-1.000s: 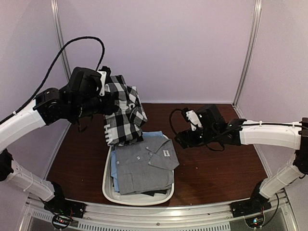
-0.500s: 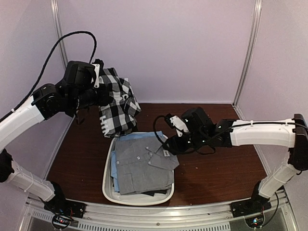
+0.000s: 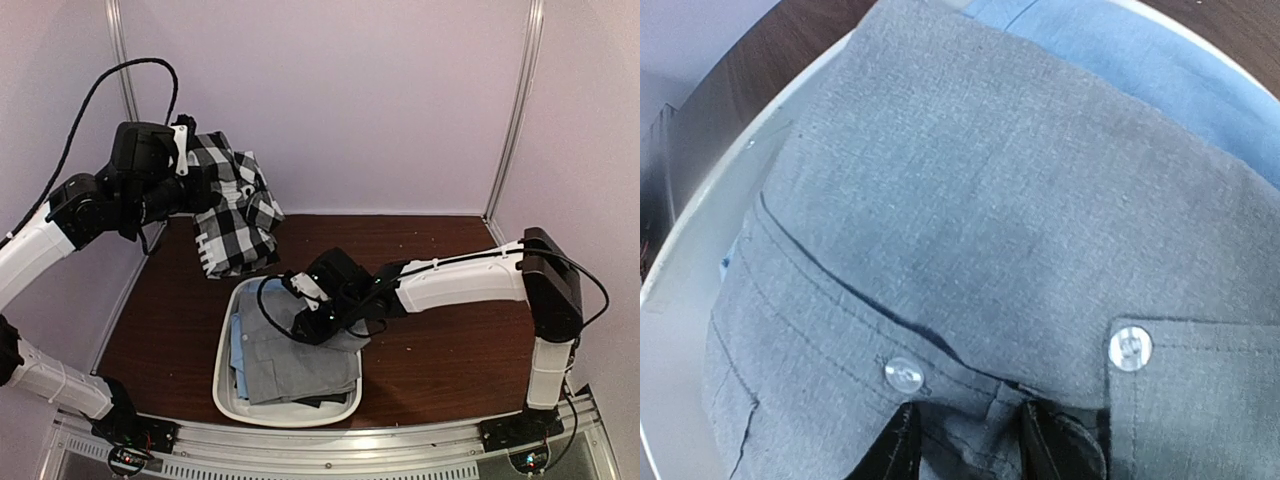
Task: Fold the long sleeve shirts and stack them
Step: Move the bin to the center of the board.
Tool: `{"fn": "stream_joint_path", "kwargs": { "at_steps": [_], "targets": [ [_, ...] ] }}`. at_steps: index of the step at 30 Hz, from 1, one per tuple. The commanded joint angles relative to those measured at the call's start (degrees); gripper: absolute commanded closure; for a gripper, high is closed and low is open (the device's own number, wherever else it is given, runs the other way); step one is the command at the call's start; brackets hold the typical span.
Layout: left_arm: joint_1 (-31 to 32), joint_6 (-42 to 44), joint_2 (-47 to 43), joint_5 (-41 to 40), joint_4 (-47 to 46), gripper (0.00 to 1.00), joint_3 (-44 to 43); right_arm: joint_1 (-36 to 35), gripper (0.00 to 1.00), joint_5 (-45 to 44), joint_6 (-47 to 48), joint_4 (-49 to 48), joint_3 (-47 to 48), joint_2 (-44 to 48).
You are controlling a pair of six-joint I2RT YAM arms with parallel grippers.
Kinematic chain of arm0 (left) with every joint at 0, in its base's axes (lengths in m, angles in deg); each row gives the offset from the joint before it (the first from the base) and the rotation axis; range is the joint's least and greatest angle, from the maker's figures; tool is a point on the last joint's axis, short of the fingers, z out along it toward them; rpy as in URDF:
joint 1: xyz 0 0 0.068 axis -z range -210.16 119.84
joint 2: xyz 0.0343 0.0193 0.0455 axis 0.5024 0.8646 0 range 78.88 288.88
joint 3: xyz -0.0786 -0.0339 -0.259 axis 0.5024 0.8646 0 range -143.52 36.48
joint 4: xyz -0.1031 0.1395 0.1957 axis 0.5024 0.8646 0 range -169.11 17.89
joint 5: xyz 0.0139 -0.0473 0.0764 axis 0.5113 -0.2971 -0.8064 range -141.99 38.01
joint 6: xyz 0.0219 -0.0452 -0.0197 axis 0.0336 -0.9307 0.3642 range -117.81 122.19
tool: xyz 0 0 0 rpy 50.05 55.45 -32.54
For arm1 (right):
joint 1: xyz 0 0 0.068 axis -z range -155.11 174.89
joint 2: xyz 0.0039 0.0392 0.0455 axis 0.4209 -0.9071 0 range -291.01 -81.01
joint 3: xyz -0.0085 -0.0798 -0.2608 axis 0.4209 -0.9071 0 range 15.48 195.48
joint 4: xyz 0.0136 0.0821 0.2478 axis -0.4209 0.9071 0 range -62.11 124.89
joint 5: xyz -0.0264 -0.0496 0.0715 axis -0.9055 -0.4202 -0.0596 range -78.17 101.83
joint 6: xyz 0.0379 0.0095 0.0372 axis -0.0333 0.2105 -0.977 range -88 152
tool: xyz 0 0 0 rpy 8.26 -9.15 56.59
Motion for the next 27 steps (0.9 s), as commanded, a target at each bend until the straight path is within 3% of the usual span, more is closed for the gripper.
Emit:
{"fn": "stream_joint_path", "kwargs": {
  "at_steps": [1, 11, 19, 24, 27],
  "targets": [
    [-0.7, -0.8, -4.1, -3.5, -3.4, 1.00, -1.4, 0.3, 0.67, -2.3, -1.4, 1.6, 6.6, -8.0],
    [-0.7, -1.6, -8.1, -6.9, -3.0, 1.00, -0.1, 7.1, 0.69, -7.8, -6.3, 5.6, 27.3, -26.3],
    [-0.8, -2.6, -8.1, -6.0, -2.2, 1.00, -0.3, 12.7, 0.66, -1.6, -7.9, 4.6, 49.2, -38.5],
    [-0.9, -2.4, -7.1, -1.9, -1.3, 1.00, -1.0, 14.6, 0.61, 1.4, -8.0, 1.7, 53.6, -38.8],
    [-0.9, -1.2, -7.1, 5.4, -4.0, 1.00, 0.7, 15.2, 0.57, 4.2, -7.4, 0.3, 51.9, -34.8]
  ]
}}
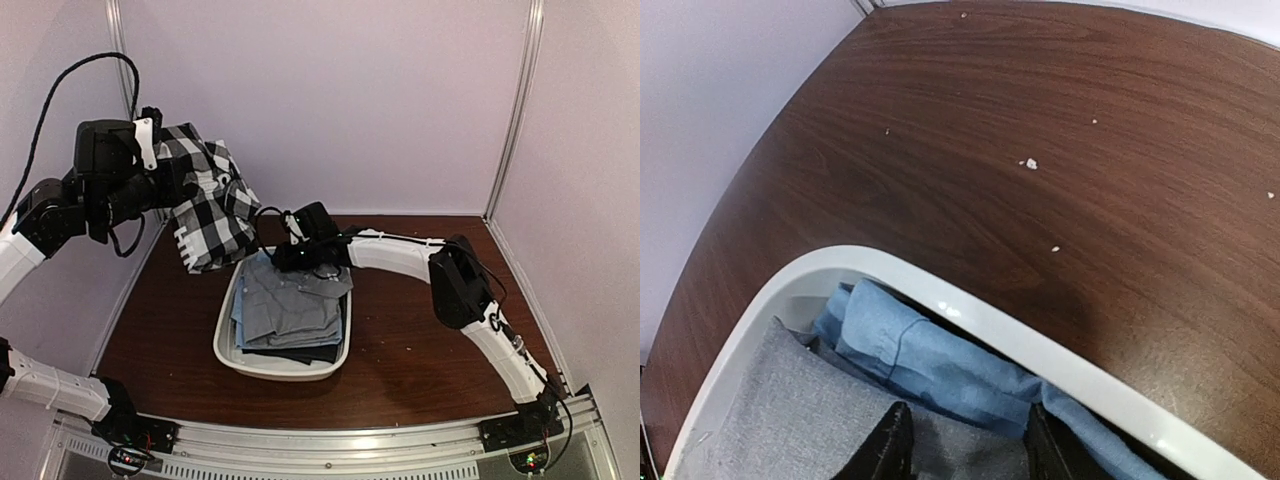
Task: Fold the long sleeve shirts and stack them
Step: Move the bin to the center of the board.
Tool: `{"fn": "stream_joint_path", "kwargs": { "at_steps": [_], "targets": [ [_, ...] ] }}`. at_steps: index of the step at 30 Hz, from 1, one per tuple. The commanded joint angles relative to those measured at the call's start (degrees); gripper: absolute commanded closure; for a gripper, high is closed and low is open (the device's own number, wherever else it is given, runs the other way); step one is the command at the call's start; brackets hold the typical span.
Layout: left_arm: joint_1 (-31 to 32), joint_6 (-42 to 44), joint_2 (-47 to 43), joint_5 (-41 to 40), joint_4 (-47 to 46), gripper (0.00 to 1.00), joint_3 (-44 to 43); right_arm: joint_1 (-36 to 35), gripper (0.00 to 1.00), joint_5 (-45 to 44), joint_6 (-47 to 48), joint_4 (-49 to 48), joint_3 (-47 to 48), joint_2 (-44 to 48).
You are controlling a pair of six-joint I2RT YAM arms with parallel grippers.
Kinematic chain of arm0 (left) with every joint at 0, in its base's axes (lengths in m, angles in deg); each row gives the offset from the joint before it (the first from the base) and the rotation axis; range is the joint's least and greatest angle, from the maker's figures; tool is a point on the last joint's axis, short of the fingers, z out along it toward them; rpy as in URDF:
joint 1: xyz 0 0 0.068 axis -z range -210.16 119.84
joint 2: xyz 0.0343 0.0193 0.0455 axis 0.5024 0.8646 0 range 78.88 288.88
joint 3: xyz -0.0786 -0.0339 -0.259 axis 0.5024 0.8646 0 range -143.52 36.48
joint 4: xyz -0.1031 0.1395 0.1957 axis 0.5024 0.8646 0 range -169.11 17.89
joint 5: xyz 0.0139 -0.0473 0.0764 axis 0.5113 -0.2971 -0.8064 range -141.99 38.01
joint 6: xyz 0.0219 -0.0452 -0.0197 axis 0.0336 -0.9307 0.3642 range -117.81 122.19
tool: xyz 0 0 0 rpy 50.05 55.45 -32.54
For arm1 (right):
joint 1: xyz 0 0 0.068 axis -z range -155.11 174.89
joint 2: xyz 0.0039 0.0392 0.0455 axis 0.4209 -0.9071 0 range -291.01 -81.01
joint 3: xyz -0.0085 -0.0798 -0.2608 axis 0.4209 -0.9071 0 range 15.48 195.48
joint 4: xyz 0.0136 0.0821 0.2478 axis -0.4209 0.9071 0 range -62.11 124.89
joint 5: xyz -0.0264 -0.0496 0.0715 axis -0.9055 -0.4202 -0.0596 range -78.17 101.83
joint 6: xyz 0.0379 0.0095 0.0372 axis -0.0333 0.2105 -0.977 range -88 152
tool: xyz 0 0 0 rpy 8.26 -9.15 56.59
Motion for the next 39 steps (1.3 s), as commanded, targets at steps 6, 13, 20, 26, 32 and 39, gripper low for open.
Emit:
{"fn": "stream_joint_path", "kwargs": {
  "at_steps": [6, 13, 20, 26, 32, 39],
  "targets": [
    [-0.4, 0.4, 0.3, 17.4, -9.7, 1.00, 3.0, 1.2, 0.48, 4.4, 0.4, -7.3, -11.9, 18.1],
    [-0.4, -1.5, -0.8, 15.9, -10.0, 1.00, 4.1, 1.2, 0.44, 0.9, 2.9, -1.0, -20.9, 26.6],
    [-0.4, -0.5, 0.2, 21.4, -10.8, 1.00, 4.6, 1.6, 0.47, -9.4, 2.3, -1.7, -40.6, 39.7],
    [-0.3, 0.5, 0.8, 25.3, -13.2, 1.00, 4.9, 2.4, 0.51, -11.8, 1.4, -0.7, -57.4, 51.8],
    [-0.3, 1.2, 2.1, 25.7, -14.1, 1.00, 4.2, 2.3, 0.56, -10.2, 1.6, -0.5, -69.7, 58.6],
    [-0.4, 2.1, 2.6, 24.2, -14.0, 1.00, 1.7, -4.0, 0.57, -1.8, 5.4, -2.5, -73.1, 55.8]
  ]
}}
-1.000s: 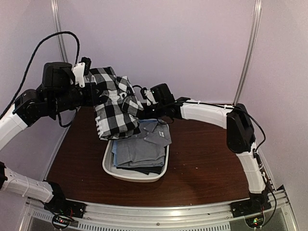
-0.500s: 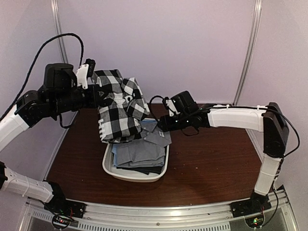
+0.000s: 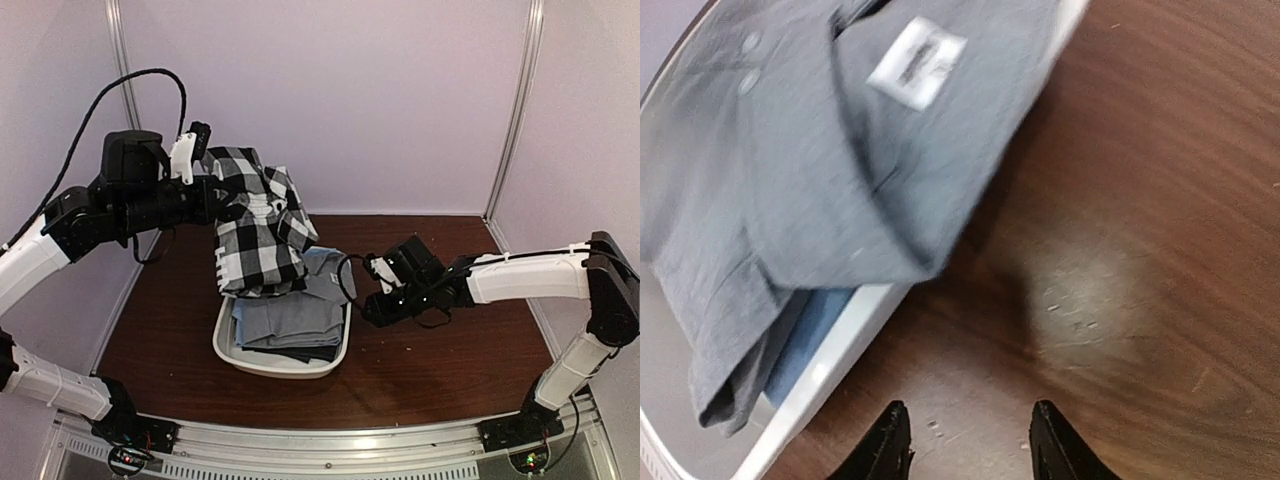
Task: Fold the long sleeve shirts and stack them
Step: Move the bin to the center of the board.
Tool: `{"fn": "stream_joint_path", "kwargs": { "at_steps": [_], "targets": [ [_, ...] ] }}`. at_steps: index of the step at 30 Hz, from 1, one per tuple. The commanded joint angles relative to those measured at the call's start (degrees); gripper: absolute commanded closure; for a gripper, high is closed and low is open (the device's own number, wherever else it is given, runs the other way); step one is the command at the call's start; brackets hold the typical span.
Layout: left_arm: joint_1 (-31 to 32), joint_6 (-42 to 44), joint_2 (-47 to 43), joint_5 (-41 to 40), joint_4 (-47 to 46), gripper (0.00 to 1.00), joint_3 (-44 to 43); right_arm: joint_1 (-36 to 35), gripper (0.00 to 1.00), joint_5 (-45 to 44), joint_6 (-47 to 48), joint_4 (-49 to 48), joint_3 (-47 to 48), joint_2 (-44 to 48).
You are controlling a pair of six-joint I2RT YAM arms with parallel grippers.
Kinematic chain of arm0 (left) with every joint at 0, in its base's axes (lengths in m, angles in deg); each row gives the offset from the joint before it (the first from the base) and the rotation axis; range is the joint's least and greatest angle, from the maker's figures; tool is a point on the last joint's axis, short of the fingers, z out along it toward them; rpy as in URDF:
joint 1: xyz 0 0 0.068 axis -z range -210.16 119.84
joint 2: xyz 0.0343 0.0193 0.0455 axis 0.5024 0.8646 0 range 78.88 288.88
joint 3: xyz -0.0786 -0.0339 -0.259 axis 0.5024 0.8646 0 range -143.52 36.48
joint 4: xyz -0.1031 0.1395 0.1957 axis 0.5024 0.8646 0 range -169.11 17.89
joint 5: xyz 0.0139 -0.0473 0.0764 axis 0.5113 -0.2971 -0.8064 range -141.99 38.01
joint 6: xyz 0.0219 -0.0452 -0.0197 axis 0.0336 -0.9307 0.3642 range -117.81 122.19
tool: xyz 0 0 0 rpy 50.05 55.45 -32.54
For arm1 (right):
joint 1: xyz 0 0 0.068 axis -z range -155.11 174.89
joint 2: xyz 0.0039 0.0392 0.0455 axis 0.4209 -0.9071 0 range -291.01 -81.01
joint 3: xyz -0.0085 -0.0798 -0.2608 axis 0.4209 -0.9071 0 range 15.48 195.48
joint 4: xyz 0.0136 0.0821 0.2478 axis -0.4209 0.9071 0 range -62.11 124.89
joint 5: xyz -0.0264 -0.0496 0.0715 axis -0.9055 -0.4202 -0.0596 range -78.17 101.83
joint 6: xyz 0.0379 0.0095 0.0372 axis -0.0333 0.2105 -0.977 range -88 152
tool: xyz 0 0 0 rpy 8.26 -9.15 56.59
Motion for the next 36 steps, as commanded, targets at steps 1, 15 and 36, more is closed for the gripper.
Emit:
{"fn": "stream_joint_path", "kwargs": {
  "at_steps": [1, 15, 36],
  "targets": [
    [-0.3, 1.6, -0.1, -1.4, -5.5, 1.00, -4.0, -4.3, 0.57, 6.2, 2.3, -3.0, -0.5, -2.3],
    [-1.1, -2.8, 0.1, -11.8, 2.9, 1.00, -9.1, -7.9, 0.54, 21.7, 0.0, -13.3, 20.9, -22.8],
    [-1.7, -6.1, -1.9, 1.2, -1.3, 1.00, 2.6, 4.5, 0.42, 24.6, -16.5, -32.1, 79.4, -65.5]
  ]
}}
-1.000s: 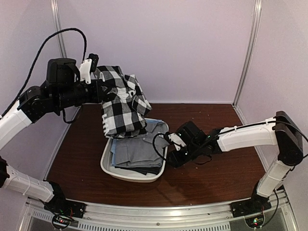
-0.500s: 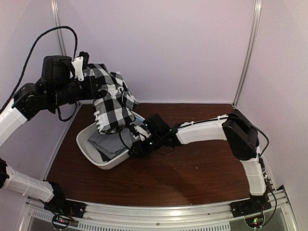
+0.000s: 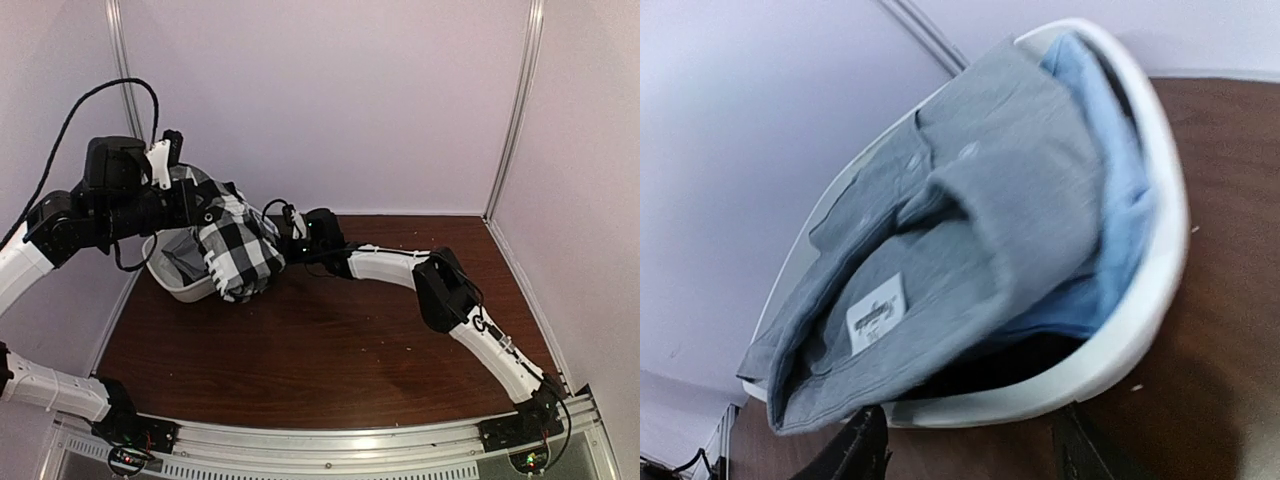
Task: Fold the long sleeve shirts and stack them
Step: Move the bin to the center of the board, then place the crumpled shirt at the center of the board, then pick up the crumpled shirt from the center of the board.
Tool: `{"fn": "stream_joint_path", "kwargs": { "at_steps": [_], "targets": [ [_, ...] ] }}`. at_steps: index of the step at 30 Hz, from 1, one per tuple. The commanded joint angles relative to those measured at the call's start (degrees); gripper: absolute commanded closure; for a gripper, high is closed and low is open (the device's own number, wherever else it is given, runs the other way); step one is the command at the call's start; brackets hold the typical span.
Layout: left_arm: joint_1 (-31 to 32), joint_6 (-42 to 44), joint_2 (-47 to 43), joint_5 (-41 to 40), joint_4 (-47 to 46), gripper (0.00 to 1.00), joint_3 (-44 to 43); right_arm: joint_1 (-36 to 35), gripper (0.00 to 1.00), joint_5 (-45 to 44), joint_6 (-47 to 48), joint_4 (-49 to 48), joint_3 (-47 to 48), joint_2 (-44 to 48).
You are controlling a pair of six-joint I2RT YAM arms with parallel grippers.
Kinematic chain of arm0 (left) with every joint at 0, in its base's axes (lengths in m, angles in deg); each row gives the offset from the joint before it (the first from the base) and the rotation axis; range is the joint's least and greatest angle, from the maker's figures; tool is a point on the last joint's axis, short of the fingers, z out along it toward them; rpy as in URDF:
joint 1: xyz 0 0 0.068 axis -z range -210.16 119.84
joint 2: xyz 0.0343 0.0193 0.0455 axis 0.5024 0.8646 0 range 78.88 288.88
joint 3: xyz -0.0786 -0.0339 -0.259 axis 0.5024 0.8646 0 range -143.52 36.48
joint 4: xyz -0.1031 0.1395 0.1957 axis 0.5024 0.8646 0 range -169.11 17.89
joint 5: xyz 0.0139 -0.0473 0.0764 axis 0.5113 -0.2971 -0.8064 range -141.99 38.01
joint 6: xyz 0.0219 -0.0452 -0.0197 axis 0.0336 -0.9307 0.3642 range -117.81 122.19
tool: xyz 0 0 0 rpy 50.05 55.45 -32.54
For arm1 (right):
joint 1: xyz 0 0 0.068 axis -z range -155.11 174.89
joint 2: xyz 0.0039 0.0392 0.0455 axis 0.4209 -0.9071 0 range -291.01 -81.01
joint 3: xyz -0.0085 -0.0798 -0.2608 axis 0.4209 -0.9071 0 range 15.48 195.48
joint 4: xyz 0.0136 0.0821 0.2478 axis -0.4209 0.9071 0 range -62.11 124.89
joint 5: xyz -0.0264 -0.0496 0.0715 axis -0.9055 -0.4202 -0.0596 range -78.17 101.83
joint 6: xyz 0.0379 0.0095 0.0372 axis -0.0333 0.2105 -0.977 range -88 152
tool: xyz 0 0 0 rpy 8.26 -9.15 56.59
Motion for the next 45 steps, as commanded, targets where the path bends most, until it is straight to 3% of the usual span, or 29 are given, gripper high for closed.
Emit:
{"fn": "stream_joint_path", "kwargs": {
  "at_steps": [1, 3, 9, 15, 19, 23, 25, 28, 31, 37, 45],
  "targets": [
    [-0.4, 0.7, 3.5, 10.1, -9.8, 1.00, 3.0, 2.1, 0.42, 1.9, -2.4, -7.2, -1.0, 5.0],
    [-0.4, 1.7, 5.5, 14.5, -12.8, 1.00, 3.6, 3.2, 0.42, 2.8, -1.9, -7.5, -6.0, 9.7],
    [-0.3, 3.4, 13.2, 26.0, -21.0, 1.00, 3.0, 8.5, 0.42, 0.2, -2.0, -10.5, -32.4, 28.6],
    [1.1, 4.1, 22.9, 36.4, -27.4, 1.00, -1.9, 14.6, 0.40, -4.1, 0.1, -10.2, -53.6, 47.1],
    [3.6, 4.4, 30.2, 42.6, -29.4, 1.00, -7.8, 17.3, 0.39, -9.8, 3.7, -5.7, -63.6, 58.3],
    [1.0, -0.9, 33.9, 51.7, -34.7, 1.00, -6.1, 17.8, 0.35, -17.9, 9.2, 3.5, -67.9, 66.2],
    [-2.3, -2.4, 37.1, 54.4, -34.4, 0.81, -4.3, 17.8, 0.33, -19.5, 11.0, 7.3, -68.6, 67.9],
    [-6.4, -0.5, 41.0, 49.7, -31.5, 0.49, -2.1, 17.5, 0.30, -19.2, 12.7, 10.2, -70.2, 69.4],
    [-8.3, 1.9, 43.6, 46.1, -28.1, 0.25, -2.7, 16.8, 0.25, -18.4, 14.4, 12.8, -71.8, 70.2],
    [-8.0, 5.3, 40.3, 44.0, -25.8, 0.24, -1.0, 13.8, 0.23, -18.0, 17.7, 17.5, -77.7, 72.5],
    [-1.7, 8.9, 36.6, 39.7, -20.8, 0.25, 2.7, 13.2, 0.24, -17.7, 16.5, 24.2, -90.7, 81.1]
  ]
}}
